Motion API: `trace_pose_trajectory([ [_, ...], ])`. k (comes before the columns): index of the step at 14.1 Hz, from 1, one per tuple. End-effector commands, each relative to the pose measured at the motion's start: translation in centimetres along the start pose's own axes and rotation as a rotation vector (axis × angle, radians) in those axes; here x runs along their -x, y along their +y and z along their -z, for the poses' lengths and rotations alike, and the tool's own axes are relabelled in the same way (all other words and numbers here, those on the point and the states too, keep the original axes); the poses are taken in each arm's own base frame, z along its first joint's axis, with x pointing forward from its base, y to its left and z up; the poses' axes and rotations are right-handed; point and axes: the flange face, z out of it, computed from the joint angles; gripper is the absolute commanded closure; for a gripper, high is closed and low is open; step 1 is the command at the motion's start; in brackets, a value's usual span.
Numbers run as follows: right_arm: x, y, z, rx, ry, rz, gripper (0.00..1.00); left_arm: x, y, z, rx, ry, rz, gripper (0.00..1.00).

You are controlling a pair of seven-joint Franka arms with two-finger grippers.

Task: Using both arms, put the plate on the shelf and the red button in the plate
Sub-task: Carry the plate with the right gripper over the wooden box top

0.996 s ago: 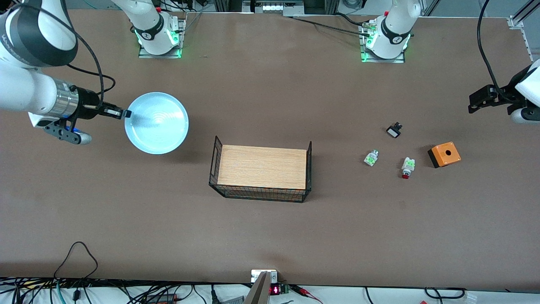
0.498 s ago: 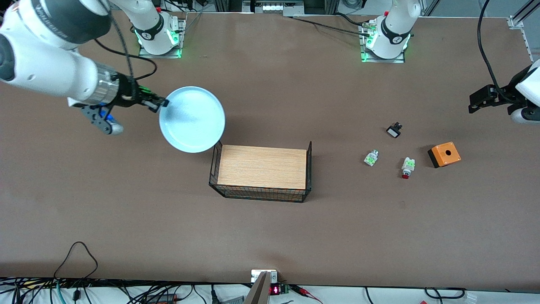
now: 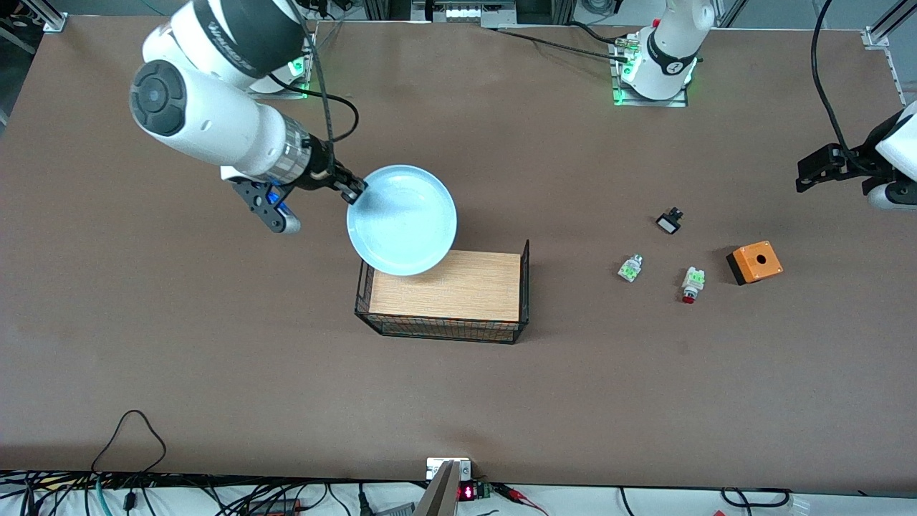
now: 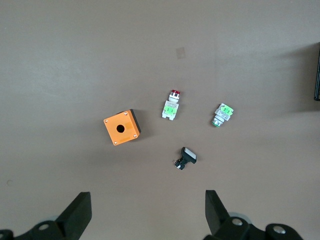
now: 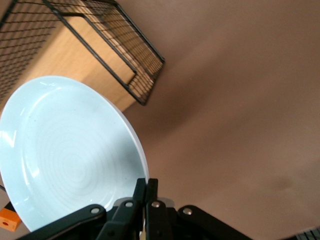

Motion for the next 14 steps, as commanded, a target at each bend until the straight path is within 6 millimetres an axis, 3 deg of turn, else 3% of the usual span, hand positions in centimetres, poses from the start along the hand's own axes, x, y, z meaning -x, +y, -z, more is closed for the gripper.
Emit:
trace_pose_trajectory([
  [1, 2.2, -2.2, -1.0, -0.019, 0.095, 0.048, 1.00, -0.2, -0.2, 0.4, 0.028, -0.001, -0.021, 0.00],
  [5, 3.0, -2.7, -3.1, -0.009, 0.122, 0.076, 1.00, -0.2, -0.2, 0.4, 0.028, -0.001, -0.023, 0.00],
  [14, 1.0, -3.0, -7.8, 0.004, 0.125, 0.059, 1.00, -0.3, -0.3, 0.3, 0.028, -0.001, -0.032, 0.00],
])
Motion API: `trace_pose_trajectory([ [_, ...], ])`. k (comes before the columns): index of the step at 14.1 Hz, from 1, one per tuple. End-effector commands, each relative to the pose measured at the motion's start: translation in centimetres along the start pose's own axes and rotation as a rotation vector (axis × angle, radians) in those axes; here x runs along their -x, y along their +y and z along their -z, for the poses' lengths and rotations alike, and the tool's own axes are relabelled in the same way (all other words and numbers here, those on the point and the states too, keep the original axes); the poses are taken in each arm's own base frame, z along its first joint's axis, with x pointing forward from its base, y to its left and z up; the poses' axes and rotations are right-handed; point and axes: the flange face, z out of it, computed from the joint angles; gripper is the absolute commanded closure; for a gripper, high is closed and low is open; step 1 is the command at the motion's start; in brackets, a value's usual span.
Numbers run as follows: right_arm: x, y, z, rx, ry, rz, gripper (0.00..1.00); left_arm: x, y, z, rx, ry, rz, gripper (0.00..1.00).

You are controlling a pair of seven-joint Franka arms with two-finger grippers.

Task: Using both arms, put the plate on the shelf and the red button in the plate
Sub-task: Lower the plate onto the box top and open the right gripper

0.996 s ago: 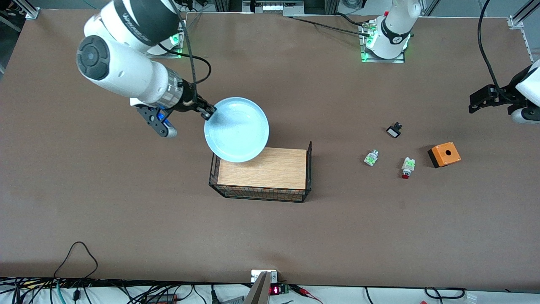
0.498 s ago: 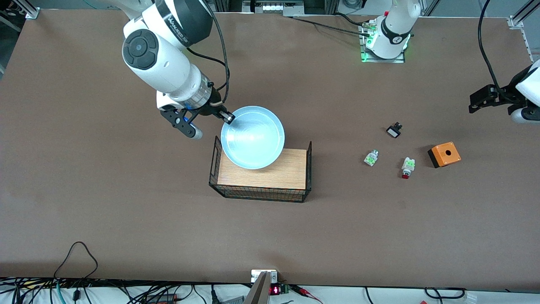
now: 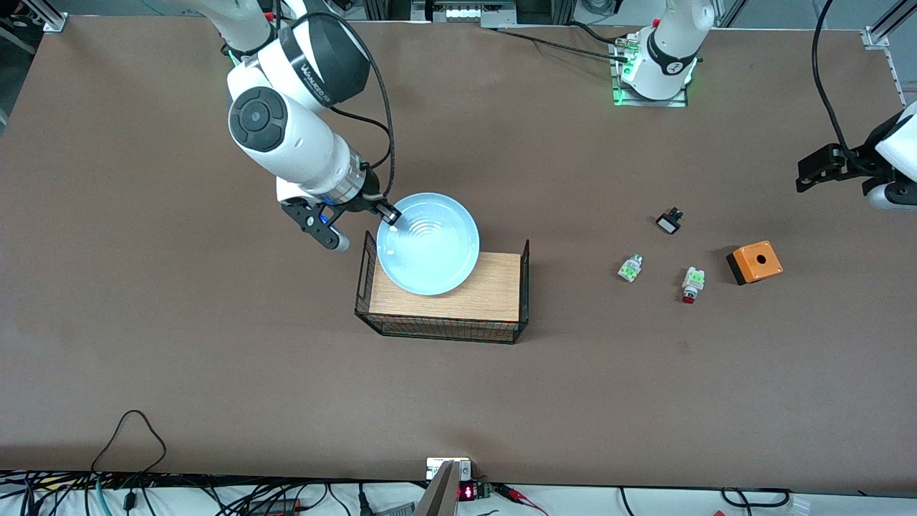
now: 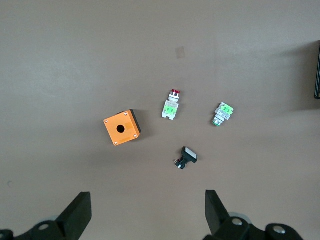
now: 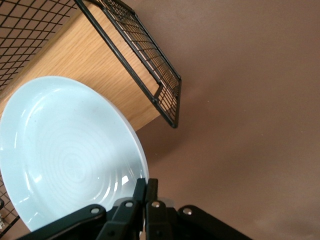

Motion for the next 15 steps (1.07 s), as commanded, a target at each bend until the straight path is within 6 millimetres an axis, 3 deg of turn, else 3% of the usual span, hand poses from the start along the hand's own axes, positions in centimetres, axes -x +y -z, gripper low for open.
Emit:
trace_pose_trajectory([
  [1, 0.0, -0.5, -0.8, -0.022, 0.024, -0.002, 1.00, -0.2, -0.3, 0.4, 0.028, 0.000, -0.023, 0.00],
  [15, -1.4, -1.5, -4.8, -0.042, 0.037, -0.014, 1.00, -0.2, -0.6, 0.3, 0.028, 0.000, -0.015, 0.00],
])
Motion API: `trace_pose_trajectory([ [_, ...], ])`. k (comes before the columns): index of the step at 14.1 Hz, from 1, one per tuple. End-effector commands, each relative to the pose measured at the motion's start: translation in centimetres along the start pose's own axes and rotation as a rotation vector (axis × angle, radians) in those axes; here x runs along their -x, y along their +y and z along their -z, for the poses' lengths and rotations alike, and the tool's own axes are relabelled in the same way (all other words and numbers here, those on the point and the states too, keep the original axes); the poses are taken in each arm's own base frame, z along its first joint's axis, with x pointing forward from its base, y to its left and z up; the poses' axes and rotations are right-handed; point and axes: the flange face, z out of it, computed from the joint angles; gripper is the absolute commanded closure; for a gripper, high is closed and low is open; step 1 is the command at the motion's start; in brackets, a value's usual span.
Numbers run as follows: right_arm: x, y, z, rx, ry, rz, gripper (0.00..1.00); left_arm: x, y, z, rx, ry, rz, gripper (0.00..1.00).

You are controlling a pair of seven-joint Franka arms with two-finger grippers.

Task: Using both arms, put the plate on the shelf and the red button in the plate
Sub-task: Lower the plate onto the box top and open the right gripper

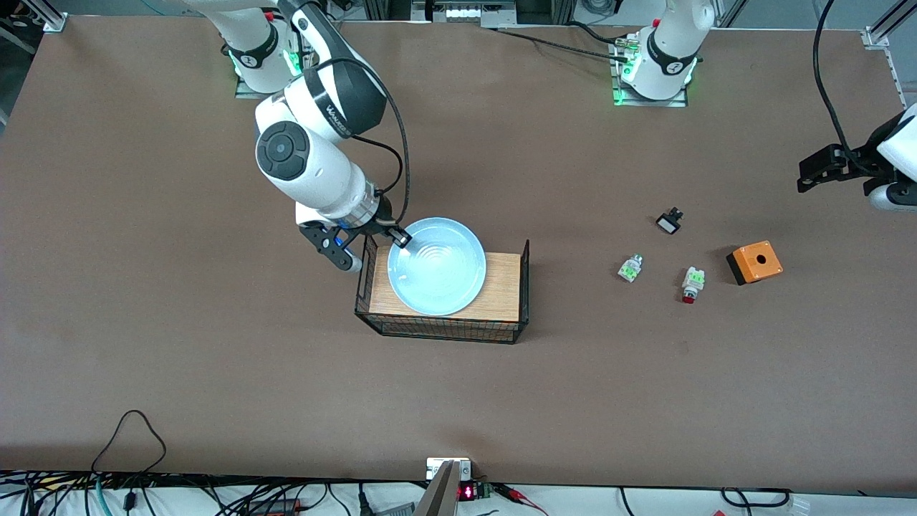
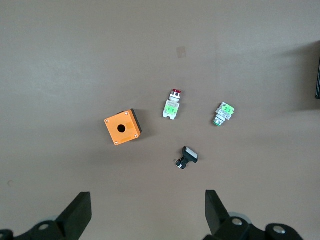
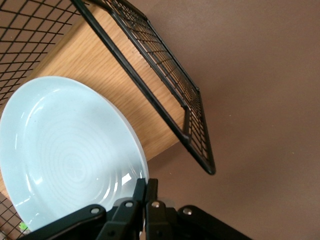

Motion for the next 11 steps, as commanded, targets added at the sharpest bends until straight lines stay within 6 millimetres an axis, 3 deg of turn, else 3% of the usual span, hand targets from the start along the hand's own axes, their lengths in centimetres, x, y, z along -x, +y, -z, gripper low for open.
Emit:
trace_pose_trajectory([
  [1, 0.0, -0.3, -0.2, -0.013, 0.017, -0.003, 1.00, -0.2, -0.4, 0.5, 0.029, 0.002, -0.011, 0.00],
  [3, 0.3, -0.4, -0.4, -0.012, 0.017, 0.001, 0.94, -0.2, -0.4, 0.4, 0.029, 0.000, -0.008, 0.00],
  [4, 0.1, -0.4, -0.4, -0.013, 0.018, -0.001, 0.56, -0.2, -0.2, 0.5, 0.029, 0.000, -0.011, 0.00],
  [5, -0.4, -0.2, -0.5, -0.012, 0.016, -0.003, 0.01, -0.2, -0.1, 0.4, 0.029, -0.001, -0.013, 0.00],
  [9, -0.5, -0.2, 1.6, -0.032, 0.027, -0.002, 0.00, -0.1, 0.0, 0.4, 0.029, -0.009, -0.011, 0.00],
  [11, -0.8, 0.0, 3.8, -0.058, 0.044, 0.000, 0.00, -0.4, 1.6, -1.5, 0.032, -0.093, -0.042, 0.00],
])
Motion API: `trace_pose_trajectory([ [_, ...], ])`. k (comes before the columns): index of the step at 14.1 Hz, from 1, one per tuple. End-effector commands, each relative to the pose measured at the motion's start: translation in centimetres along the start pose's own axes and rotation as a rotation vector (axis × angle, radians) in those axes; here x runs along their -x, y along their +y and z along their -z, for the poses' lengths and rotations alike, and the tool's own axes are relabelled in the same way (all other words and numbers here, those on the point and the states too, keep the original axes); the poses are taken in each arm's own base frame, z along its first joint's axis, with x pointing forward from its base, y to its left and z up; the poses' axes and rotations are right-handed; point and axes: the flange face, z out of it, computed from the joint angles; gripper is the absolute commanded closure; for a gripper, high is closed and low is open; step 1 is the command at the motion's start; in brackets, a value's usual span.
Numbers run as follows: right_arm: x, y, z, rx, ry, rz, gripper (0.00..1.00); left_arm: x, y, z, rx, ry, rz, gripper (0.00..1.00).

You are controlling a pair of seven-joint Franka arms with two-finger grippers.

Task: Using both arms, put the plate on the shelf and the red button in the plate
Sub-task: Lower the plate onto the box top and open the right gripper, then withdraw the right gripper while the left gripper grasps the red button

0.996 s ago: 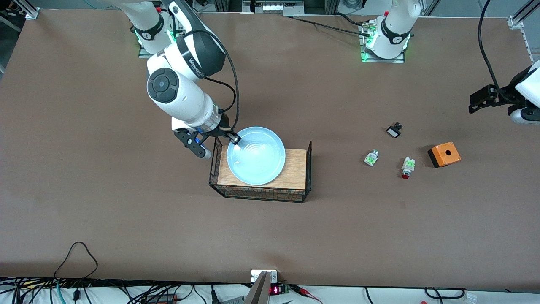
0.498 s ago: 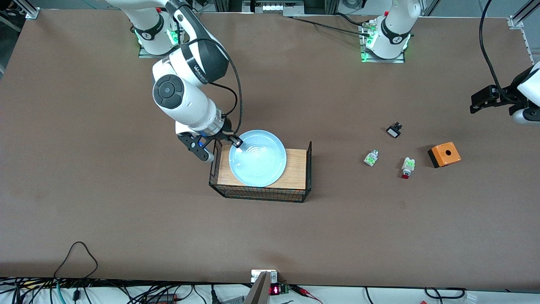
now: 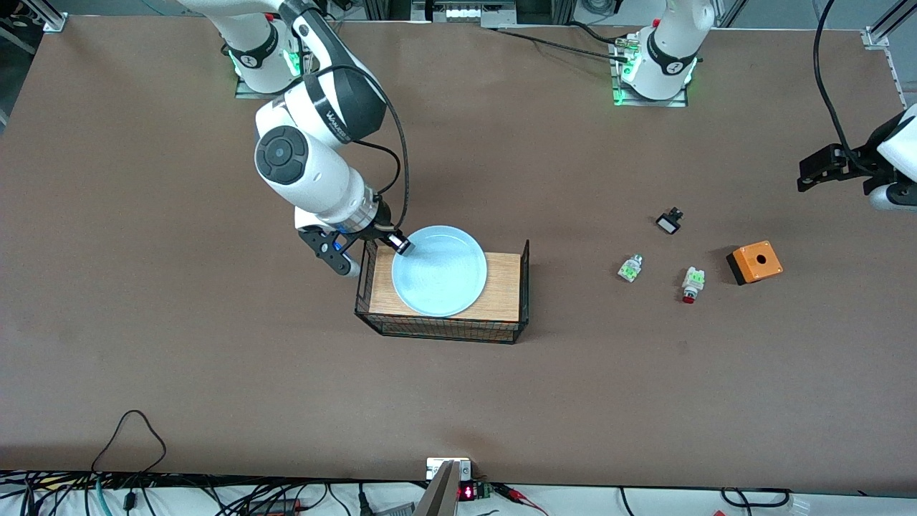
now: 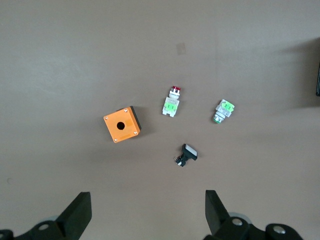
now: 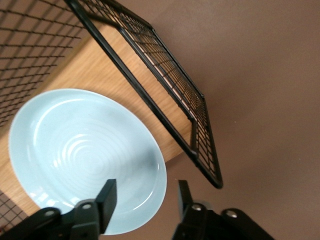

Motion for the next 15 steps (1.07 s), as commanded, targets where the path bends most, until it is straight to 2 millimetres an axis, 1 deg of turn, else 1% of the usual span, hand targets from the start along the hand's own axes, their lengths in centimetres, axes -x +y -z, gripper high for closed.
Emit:
trace_pose_trajectory([
  [1, 0.1, 0.3, 4.2, -0.033, 0.027, 0.014, 0.00, -1.3, 2.5, -3.1, 0.027, -0.129, -0.064, 0.00],
  [2, 0.3, 0.4, 5.8, -0.032, 0.025, 0.017, 0.00, -2.1, 3.1, -5.4, 0.036, -0.189, -0.076, 0.00],
  [4, -0.1, 0.8, 9.2, -0.028, 0.025, 0.028, 0.00, -4.0, 2.5, -9.5, 0.057, -0.252, -0.088, 0.00],
  [5, -0.2, 1.1, 10.3, -0.015, 0.022, 0.051, 0.00, -5.2, 2.3, -11.0, 0.060, -0.235, -0.089, 0.00],
  [6, -0.8, 1.5, 11.6, -0.005, 0.029, 0.089, 0.00, -6.7, 2.5, -12.4, 0.054, -0.190, -0.122, 0.00],
  [7, -1.7, 2.2, 12.4, 0.021, 0.045, 0.149, 0.00, -8.4, 2.8, -14.9, 0.032, -0.169, -0.197, 0.00],
  [9, -4.1, 4.0, 14.0, 0.089, 0.097, 0.318, 0.00, -11.0, 2.1, -19.6, 0.019, -0.121, -0.250, 0.00],
  [10, -5.7, 5.3, 15.1, 0.131, 0.122, 0.399, 0.00, -12.0, 2.0, -22.0, 0.021, -0.092, -0.295, 0.00],
  [11, -7.3, 6.5, 15.8, 0.172, 0.120, 0.443, 0.00, -12.6, 2.2, -24.5, 0.024, -0.080, -0.323, 0.00],
  [12, -9.2, 8.0, 16.6, 0.203, 0.115, 0.473, 0.00, -12.9, 2.4, -27.1, 0.021, -0.068, -0.332, 0.00],
  [13, -11.5, 9.9, 17.9, 0.225, 0.116, 0.487, 0.00, -13.2, 2.5, -29.1, -0.022, -0.056, -0.365, 0.00],
  [14, -13.6, 11.7, 18.8, 0.236, 0.103, 0.499, 0.00, -13.1, 2.7, -30.6, -0.058, -0.052, -0.394, 0.00],
  [15, -15.7, 13.4, 19.7, 0.239, 0.095, 0.509, 0.00, -12.8, 2.9, -31.8, -0.055, -0.060, -0.396, 0.00],
])
